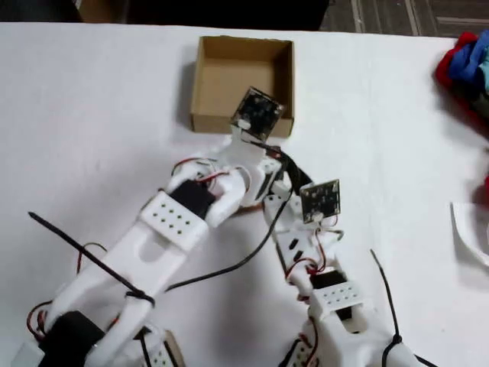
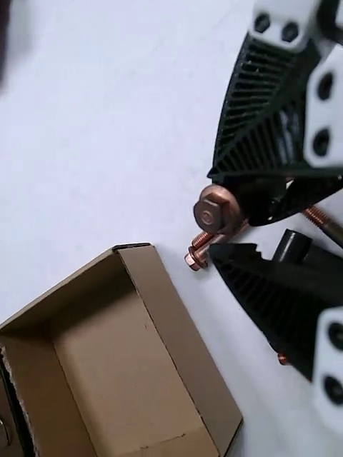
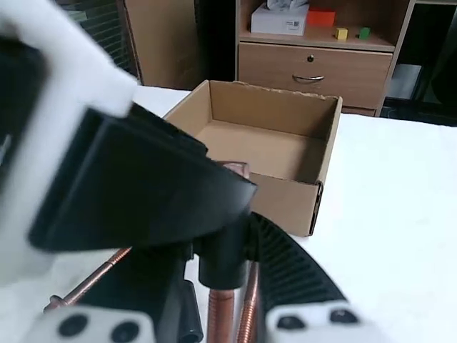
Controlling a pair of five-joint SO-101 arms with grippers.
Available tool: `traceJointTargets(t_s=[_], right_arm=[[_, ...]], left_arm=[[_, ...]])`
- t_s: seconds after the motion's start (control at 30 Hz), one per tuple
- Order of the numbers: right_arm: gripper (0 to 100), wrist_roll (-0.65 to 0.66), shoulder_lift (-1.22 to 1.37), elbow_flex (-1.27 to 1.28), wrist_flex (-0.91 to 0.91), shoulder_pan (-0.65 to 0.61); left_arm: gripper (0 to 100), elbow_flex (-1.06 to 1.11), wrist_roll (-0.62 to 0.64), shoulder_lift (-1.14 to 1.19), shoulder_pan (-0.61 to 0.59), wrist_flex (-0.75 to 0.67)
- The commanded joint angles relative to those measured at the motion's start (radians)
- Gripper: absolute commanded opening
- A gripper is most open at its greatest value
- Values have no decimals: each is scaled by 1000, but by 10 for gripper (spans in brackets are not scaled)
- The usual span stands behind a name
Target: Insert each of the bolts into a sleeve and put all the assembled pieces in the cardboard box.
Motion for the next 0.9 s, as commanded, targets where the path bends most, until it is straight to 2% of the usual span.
traceJointTargets(t_s=[0.0, 0.23, 0.37, 0.53, 0.63, 0.77, 0.87], right_arm=[[21, 8, 2, -44, 16, 12], [21, 2, -4, -92, 145, 45], [21, 0, 2, -209, 312, 107], [21, -100, 7, -523, 720, 153], [21, -98, 65, -766, 929, 151], [21, -98, 272, -1091, 1162, 179], [21, -97, 449, -1277, 1268, 160]], left_arm=[[155, -108, -9, -78, -61, 21], [155, -265, -9, -149, -239, 97], [154, -268, -9, -158, -353, 242], [154, -268, -11, -152, -508, 410], [154, -268, -18, -152, -563, 468], [154, -265, -137, -152, -585, 531], [154, -263, -167, -152, -612, 554]])
